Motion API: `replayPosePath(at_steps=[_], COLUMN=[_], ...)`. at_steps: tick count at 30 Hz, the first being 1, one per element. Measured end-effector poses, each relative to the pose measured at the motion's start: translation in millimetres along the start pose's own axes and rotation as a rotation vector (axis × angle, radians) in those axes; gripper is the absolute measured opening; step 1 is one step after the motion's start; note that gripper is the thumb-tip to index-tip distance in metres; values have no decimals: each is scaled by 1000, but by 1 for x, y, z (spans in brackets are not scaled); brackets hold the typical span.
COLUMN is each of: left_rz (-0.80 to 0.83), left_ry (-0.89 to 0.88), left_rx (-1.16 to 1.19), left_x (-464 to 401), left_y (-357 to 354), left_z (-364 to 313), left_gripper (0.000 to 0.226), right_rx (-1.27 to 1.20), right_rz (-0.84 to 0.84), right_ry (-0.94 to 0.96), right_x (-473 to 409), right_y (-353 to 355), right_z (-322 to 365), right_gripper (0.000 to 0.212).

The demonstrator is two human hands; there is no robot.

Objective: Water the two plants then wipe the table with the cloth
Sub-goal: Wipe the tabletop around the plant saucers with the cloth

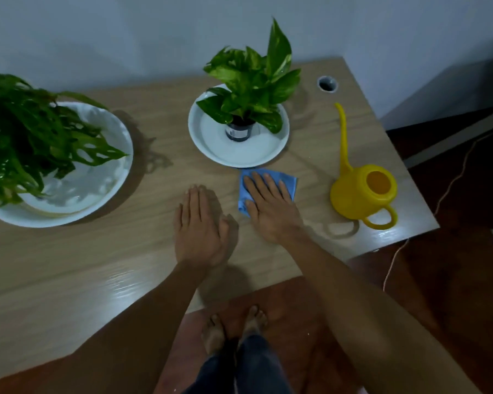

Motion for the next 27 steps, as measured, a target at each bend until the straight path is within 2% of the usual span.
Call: replayPosePath(at_steps=[7, 15, 27], left_rz=[-11, -19, 19], left_ry=[-126, -215, -128], left_rx=[7, -23, -10], left_x=[-29, -57, -65], left_y=[-24, -46, -53], left_z=[-37, -57, -58], left_gripper=[78, 74, 72], right_rx=[-76, -148, -44], right_rz=[-44, -54, -13], right_ry=[-243, -352, -295], right_x=[-40, -121, -238], right_y=[9, 23, 46], right_z=[-54, -77, -102], right_gripper=[63, 59, 61])
Point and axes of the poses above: each hand's wrist, its own x-axis away from the middle knuckle, its own y-axis out of the back of the hand, z = x × y, the point moved 2 cm from there along -x, towards the middle knuckle, and after that the axes turned 12 degrees about -y, right-handed, at the moved point
